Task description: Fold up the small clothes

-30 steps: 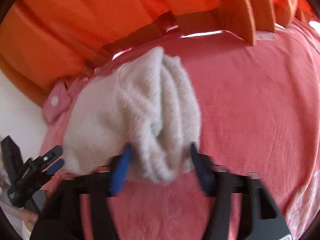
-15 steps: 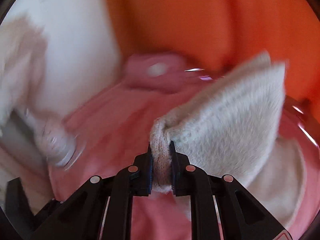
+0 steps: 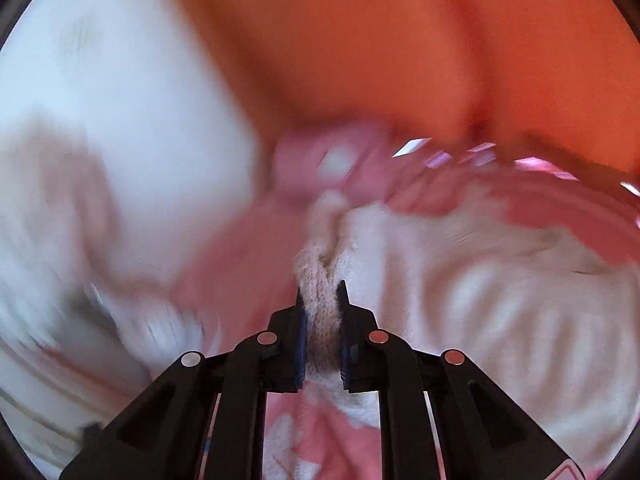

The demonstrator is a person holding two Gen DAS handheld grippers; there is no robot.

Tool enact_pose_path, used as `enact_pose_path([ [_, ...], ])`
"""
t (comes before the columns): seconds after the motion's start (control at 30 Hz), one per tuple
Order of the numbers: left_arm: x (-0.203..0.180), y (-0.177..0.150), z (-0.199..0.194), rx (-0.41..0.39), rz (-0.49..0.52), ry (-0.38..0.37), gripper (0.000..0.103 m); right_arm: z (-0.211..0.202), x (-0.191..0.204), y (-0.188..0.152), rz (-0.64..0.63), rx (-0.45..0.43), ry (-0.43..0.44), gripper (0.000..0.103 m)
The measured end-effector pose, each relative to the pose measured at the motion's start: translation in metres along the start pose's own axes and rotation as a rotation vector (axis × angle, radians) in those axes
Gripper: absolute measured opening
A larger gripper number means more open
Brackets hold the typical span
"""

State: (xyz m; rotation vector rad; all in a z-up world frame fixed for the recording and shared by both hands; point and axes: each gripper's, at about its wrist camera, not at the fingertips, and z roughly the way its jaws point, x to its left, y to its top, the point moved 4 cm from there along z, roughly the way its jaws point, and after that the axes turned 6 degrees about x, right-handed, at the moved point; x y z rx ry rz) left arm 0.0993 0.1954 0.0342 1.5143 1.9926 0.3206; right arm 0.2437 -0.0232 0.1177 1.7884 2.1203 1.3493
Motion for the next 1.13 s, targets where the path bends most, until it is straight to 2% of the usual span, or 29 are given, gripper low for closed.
enact_pose_path([
  [0.07,-0.018,0.011,0.000,-0.011,0.017,-0.062,0.094,-0.050,-0.064,-0.014,0.129,-0.076,-0.049,0.012],
  [0.1,-0.028,0.017,0.004,-0.012,0.023,-0.095,0.094,-0.071,-0.107,-0.035,0.201,-0.093,-0.126,0.012],
  [0.17,-0.046,0.025,0.015,-0.003,0.025,-0.149,0.095,-0.078,-0.171,-0.076,0.303,-0.035,-0.249,0.013],
  [0.23,-0.079,0.032,0.038,0.038,0.033,-0.239,0.095,-0.058,-0.224,-0.125,0.344,0.112,-0.358,0.013],
  [0.27,-0.092,0.030,0.045,0.053,0.038,-0.257,0.095,-0.055,-0.231,-0.134,0.346,0.129,-0.372,0.014],
  [0.33,-0.128,0.032,0.067,0.083,0.067,-0.292,0.095,-0.067,-0.233,-0.142,0.358,0.073,-0.306,0.016],
  [0.37,-0.144,0.034,0.076,0.096,0.088,-0.306,0.095,-0.074,-0.231,-0.139,0.363,0.052,-0.289,0.021],
  [0.43,-0.168,0.035,0.094,0.125,0.106,-0.303,0.095,-0.088,-0.228,-0.123,0.334,-0.007,-0.317,0.023],
  [0.5,-0.181,0.040,0.109,0.145,0.105,-0.298,0.095,-0.091,-0.234,-0.111,0.332,-0.024,-0.325,0.040],
  [0.53,-0.187,0.042,0.118,0.156,0.103,-0.304,0.095,-0.090,-0.238,-0.105,0.340,-0.031,-0.337,0.060],
  [0.57,-0.190,0.044,0.128,0.175,0.100,-0.309,0.096,-0.087,-0.241,-0.102,0.343,-0.033,-0.347,0.070],
  [0.63,-0.189,0.046,0.145,0.205,0.076,-0.288,0.098,-0.067,-0.256,-0.097,0.369,0.020,-0.343,0.071],
  [0.7,-0.184,0.046,0.165,0.245,0.043,-0.270,0.098,-0.044,-0.266,-0.103,0.409,0.077,-0.270,0.071],
  [0.77,-0.177,0.042,0.191,0.313,-0.028,-0.351,0.098,-0.025,-0.269,-0.100,0.440,0.111,-0.216,0.076],
  [0.8,-0.173,0.042,0.201,0.344,-0.071,-0.384,0.098,-0.015,-0.270,-0.097,0.451,0.111,-0.196,0.076],
  [0.83,-0.171,0.044,0.203,0.332,-0.096,-0.401,0.098,-0.009,-0.269,-0.094,0.453,0.109,-0.180,0.065],
  [0.87,-0.173,0.048,0.202,0.318,-0.085,-0.411,0.089,-0.004,-0.263,-0.087,0.437,0.108,-0.149,0.043],
  [0.9,-0.179,0.052,0.199,0.323,-0.049,-0.416,0.071,-0.005,-0.259,-0.078,0.417,0.103,-0.167,0.039],
  [0.93,-0.183,0.056,0.195,0.318,-0.022,-0.405,0.065,-0.013,-0.249,-0.067,0.371,0.081,-0.191,0.033],
  [0.97,-0.188,0.063,0.184,0.294,0.010,-0.413,0.056,-0.025,-0.237,-0.055,0.326,0.030,-0.176,0.029],
  [1.0,-0.194,0.070,0.172,0.266,0.045,-0.430,0.054,-0.039,-0.229,-0.047,0.306,-0.012,-0.158,0.029],
  [1.03,-0.200,0.081,0.151,0.214,0.087,-0.461,0.054,-0.052,-0.222,-0.039,0.295,-0.051,-0.144,0.028],
  [1.1,-0.205,0.089,0.131,0.174,0.104,-0.526,0.054,-0.078,-0.214,-0.032,0.262,-0.121,-0.133,0.029],
  [1.13,-0.209,0.091,0.123,0.158,0.121,-0.545,0.054,-0.080,-0.216,-0.033,0.252,-0.127,-0.150,0.030],
])
